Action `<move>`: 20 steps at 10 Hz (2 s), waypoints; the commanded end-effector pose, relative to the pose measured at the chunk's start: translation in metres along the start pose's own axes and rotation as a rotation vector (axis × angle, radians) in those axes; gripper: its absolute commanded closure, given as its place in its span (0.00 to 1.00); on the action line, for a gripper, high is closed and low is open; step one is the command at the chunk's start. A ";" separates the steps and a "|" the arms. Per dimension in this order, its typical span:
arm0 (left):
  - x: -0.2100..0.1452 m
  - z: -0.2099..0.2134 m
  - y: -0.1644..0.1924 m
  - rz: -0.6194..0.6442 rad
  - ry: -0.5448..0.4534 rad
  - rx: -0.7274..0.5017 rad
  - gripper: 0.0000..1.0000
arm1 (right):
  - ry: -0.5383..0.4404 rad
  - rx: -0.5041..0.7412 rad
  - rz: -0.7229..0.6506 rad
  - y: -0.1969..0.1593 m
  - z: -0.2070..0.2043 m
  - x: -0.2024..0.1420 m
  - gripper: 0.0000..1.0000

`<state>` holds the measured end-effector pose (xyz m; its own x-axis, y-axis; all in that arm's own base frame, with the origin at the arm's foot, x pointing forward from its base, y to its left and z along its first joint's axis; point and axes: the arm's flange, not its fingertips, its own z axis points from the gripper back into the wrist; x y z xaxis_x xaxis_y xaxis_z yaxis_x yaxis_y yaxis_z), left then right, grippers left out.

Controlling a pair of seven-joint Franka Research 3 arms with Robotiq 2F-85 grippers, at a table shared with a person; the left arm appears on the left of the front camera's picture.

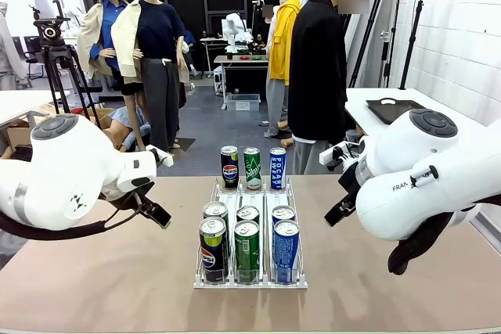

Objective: Retrieve and hand over the desired beverage to the person.
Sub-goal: Pick up a can of the same type that the person held from the Automatic Can Dispenser.

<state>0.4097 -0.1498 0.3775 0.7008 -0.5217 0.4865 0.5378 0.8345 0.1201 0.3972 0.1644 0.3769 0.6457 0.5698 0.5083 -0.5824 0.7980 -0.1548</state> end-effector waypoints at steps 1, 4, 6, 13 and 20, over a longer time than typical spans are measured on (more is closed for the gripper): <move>0.026 0.016 0.025 0.024 0.047 -0.074 0.00 | -0.015 0.089 0.004 -0.025 0.021 0.012 0.00; 0.059 0.045 0.068 0.075 0.154 -0.229 0.00 | -0.009 0.166 -0.014 -0.077 0.050 0.030 0.00; 0.067 0.065 0.110 0.106 0.143 -0.416 0.00 | -0.047 0.329 -0.051 -0.117 0.058 0.023 0.00; 0.013 0.128 0.219 0.306 -0.219 -0.820 0.00 | -0.592 0.859 -0.378 -0.216 0.088 -0.099 0.00; -0.067 0.103 0.246 0.350 -0.482 -0.896 0.00 | -0.701 0.899 -0.564 -0.226 0.108 -0.149 0.00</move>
<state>0.4468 0.1130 0.4733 0.7561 -0.0003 0.6545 0.5975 0.4083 -0.6901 0.3766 -0.1256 0.4211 0.6632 -0.2191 0.7157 -0.6347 0.3421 0.6929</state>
